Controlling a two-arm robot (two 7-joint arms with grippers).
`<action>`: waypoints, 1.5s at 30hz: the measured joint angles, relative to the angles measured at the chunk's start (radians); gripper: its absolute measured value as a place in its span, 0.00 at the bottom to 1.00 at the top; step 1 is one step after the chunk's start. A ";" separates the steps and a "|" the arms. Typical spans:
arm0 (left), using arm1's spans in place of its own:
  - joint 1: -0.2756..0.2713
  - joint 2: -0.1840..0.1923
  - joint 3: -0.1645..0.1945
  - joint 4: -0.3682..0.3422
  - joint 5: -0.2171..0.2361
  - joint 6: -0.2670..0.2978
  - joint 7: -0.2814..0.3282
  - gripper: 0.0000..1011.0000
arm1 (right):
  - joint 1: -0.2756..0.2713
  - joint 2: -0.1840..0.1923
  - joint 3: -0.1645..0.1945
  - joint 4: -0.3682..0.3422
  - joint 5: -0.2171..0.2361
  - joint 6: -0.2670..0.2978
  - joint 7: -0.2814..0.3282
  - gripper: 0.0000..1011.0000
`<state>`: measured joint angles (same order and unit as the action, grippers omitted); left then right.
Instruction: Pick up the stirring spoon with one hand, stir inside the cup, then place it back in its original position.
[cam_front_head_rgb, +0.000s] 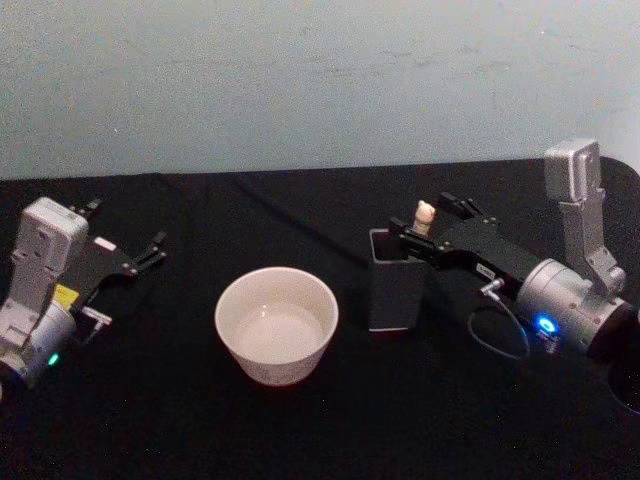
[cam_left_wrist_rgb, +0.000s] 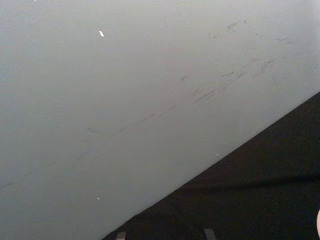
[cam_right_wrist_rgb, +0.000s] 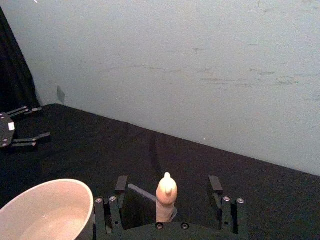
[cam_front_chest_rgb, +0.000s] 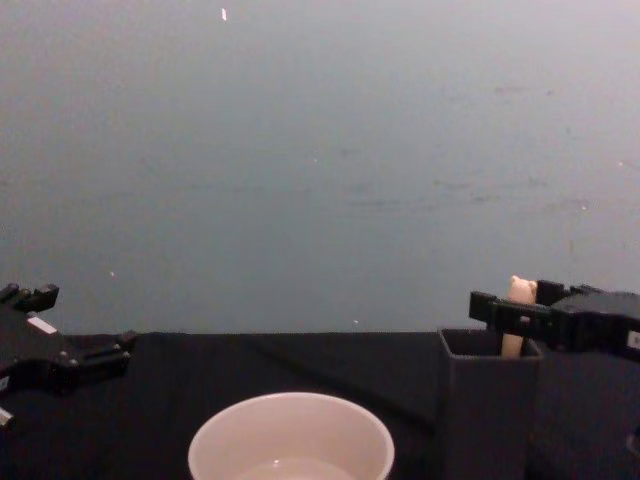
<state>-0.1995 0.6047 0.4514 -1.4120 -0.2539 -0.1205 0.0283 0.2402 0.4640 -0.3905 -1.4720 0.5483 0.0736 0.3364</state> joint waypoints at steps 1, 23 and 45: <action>0.000 0.000 0.000 0.000 0.000 0.000 0.000 0.99 | 0.004 -0.003 -0.001 0.004 -0.004 0.000 0.001 0.99; 0.000 0.000 0.000 0.000 0.000 0.000 0.000 0.99 | 0.023 -0.024 -0.002 0.027 -0.041 0.018 0.013 0.95; 0.000 0.000 0.000 0.000 0.000 0.000 0.000 0.99 | 0.022 -0.023 -0.002 0.027 -0.038 0.018 0.013 0.30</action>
<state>-0.1995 0.6047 0.4514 -1.4119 -0.2539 -0.1206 0.0283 0.2627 0.4409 -0.3922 -1.4454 0.5107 0.0912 0.3492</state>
